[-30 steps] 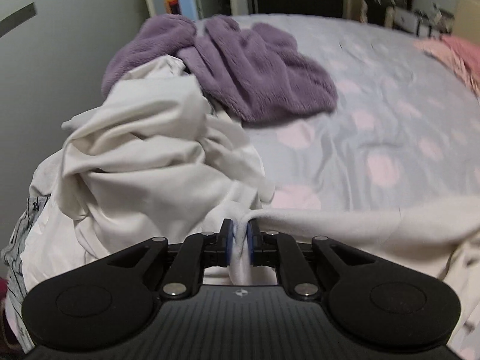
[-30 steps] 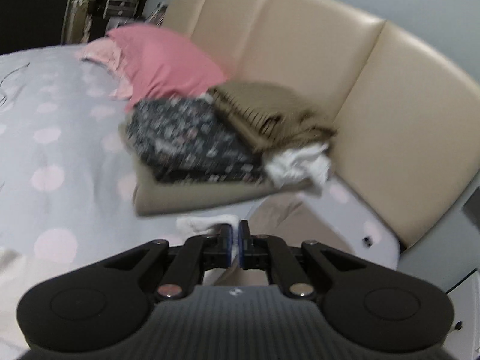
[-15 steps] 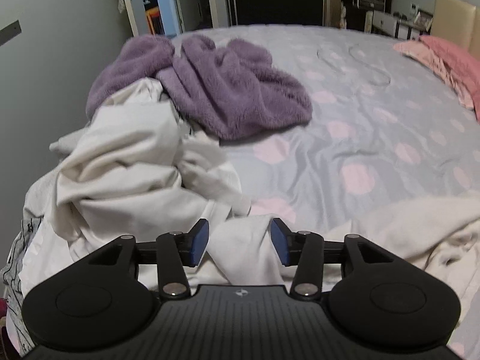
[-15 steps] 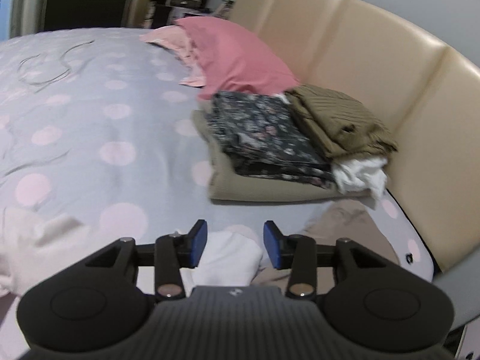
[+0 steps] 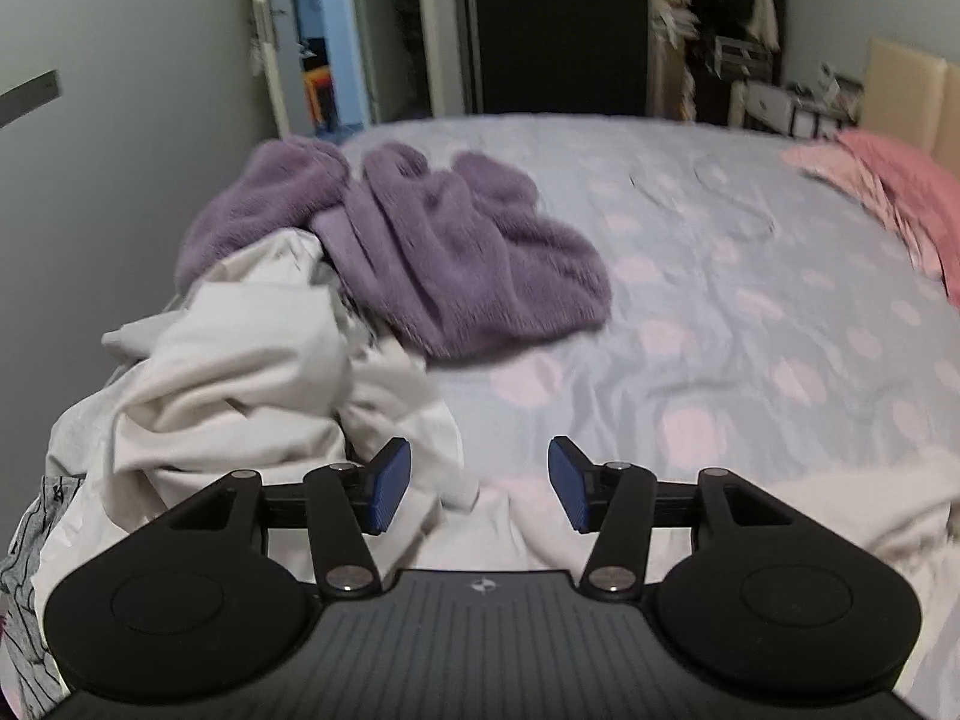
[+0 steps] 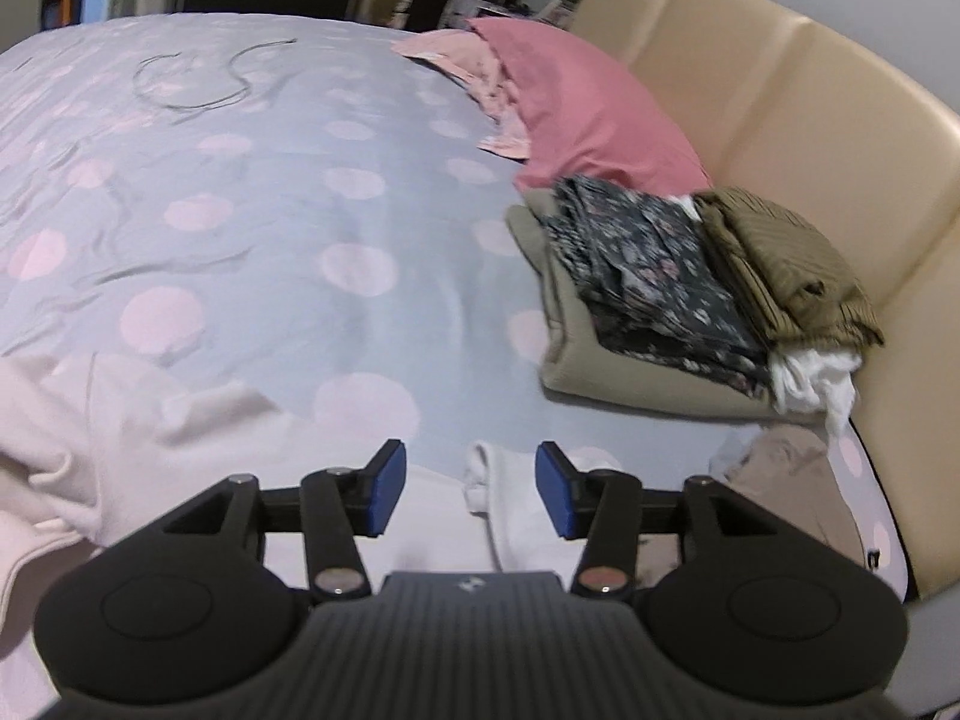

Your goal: Fold clothes

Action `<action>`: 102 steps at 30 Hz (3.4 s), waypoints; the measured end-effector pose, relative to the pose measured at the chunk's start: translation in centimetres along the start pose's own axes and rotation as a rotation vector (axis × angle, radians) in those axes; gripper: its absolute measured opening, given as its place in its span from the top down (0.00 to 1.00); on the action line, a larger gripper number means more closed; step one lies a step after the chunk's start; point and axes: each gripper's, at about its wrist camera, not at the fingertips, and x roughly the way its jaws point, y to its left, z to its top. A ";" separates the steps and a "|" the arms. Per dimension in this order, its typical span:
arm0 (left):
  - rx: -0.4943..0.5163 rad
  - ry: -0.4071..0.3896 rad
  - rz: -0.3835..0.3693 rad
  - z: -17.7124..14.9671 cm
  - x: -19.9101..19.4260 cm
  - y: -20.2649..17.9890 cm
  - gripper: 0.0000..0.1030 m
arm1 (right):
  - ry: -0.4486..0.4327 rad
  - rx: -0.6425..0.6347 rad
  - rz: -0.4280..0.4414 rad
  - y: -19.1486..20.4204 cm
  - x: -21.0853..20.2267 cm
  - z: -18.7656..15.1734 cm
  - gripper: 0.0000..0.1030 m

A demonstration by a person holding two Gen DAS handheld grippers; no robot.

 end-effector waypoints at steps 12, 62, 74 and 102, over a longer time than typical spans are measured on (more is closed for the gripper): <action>0.059 0.148 -0.090 -1.0 5.4 -4.2 0.47 | 0.020 -0.039 0.096 3.1 1.4 1.1 0.48; 0.024 -0.201 -0.330 4.9 -1.7 -10.0 0.90 | -0.333 0.222 0.259 1.1 -7.4 6.8 0.95; 0.223 -0.060 -0.356 0.2 -3.8 -10.0 0.90 | -0.121 0.161 0.385 0.2 -8.2 3.5 0.95; 0.497 0.242 -0.518 -12.7 -1.9 -10.9 0.53 | 0.195 -0.217 0.506 5.7 -5.2 -7.4 0.88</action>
